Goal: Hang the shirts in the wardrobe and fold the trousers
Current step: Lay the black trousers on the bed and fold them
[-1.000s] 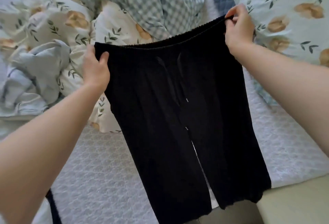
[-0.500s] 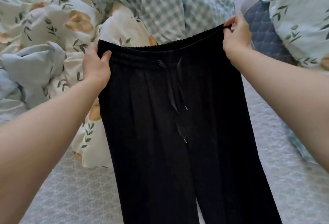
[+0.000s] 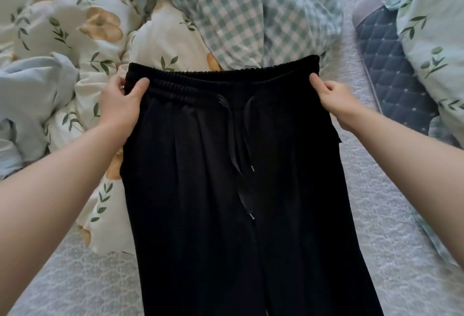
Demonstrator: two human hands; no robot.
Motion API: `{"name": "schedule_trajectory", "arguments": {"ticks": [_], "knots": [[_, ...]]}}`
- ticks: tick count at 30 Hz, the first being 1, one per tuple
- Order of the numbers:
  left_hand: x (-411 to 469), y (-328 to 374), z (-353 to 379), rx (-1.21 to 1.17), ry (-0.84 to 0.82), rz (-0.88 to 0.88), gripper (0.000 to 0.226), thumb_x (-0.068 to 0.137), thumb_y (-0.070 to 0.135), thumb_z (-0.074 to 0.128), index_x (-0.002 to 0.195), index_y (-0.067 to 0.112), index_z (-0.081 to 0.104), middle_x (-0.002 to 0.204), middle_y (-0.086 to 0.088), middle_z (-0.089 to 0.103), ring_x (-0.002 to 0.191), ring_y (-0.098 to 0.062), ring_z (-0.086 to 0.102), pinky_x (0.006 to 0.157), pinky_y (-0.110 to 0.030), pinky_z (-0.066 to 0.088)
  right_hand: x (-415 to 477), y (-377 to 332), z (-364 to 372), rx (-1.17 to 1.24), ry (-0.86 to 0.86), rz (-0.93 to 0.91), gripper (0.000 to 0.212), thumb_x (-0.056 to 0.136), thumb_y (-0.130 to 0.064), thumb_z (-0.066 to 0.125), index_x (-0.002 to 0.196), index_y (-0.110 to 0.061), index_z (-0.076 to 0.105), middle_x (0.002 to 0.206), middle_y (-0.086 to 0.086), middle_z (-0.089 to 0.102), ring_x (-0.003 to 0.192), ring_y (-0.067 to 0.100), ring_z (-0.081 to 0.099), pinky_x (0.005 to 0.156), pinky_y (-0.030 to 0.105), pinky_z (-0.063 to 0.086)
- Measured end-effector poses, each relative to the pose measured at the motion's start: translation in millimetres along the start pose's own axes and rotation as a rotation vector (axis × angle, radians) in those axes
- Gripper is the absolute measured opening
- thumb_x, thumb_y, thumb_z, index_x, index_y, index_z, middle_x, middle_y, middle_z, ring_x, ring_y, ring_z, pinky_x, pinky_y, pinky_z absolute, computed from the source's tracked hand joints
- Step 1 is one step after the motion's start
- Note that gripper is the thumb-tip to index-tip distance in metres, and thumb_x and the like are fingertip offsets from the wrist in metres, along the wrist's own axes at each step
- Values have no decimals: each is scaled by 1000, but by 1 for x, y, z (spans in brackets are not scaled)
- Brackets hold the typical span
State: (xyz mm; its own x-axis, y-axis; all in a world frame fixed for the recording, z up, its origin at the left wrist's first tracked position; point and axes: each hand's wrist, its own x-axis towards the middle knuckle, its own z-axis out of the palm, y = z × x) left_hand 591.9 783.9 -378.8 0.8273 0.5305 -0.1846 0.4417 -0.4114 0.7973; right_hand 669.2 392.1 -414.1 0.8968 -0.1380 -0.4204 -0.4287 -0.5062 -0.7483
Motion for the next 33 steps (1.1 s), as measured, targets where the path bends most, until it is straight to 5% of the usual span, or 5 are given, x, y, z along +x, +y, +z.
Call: {"name": "schedule_trajectory", "arguments": {"ticks": [4, 15, 24, 28, 33], "knots": [[-10, 4, -14, -169, -39, -109, 32, 89, 48, 66, 99, 18, 63, 88, 7, 66, 81, -9, 64, 70, -24, 51, -19, 11, -9, 109, -10, -53, 23, 91, -37, 63, 99, -16, 59, 88, 0, 66, 75, 12, 64, 62, 19, 48], [-74, 55, -36, -149, -70, -54, 36, 87, 42, 69, 110, 15, 62, 100, 2, 69, 91, -12, 67, 77, -25, 54, -142, -72, 20, 417, 158, -121, 21, 93, -35, 61, 91, -17, 50, 89, 0, 58, 82, 12, 59, 77, 30, 52], [-118, 72, -42, -313, -291, -155, 27, 95, 35, 63, 102, 10, 69, 97, -7, 74, 90, -22, 72, 86, -42, 58, -238, -138, 106, 283, -80, -323, 26, 95, -19, 59, 119, -10, 53, 100, -7, 59, 94, 6, 59, 81, 14, 48], [-117, 68, -48, -471, -316, -252, 32, 101, 39, 49, 96, 14, 69, 84, -3, 71, 75, -20, 69, 64, -30, 56, -254, -136, 137, 176, -170, -370, 36, 94, -6, 56, 130, -7, 50, 121, 5, 60, 113, 16, 57, 99, 27, 47], [-112, 47, -60, -365, -381, -215, 44, 84, 35, 75, 118, 10, 62, 94, -7, 72, 79, -20, 72, 62, -33, 57, -262, -125, 154, -18, -421, -450, 61, 88, 7, 49, 146, -10, 40, 140, 8, 51, 131, 18, 47, 112, 31, 36]]}}
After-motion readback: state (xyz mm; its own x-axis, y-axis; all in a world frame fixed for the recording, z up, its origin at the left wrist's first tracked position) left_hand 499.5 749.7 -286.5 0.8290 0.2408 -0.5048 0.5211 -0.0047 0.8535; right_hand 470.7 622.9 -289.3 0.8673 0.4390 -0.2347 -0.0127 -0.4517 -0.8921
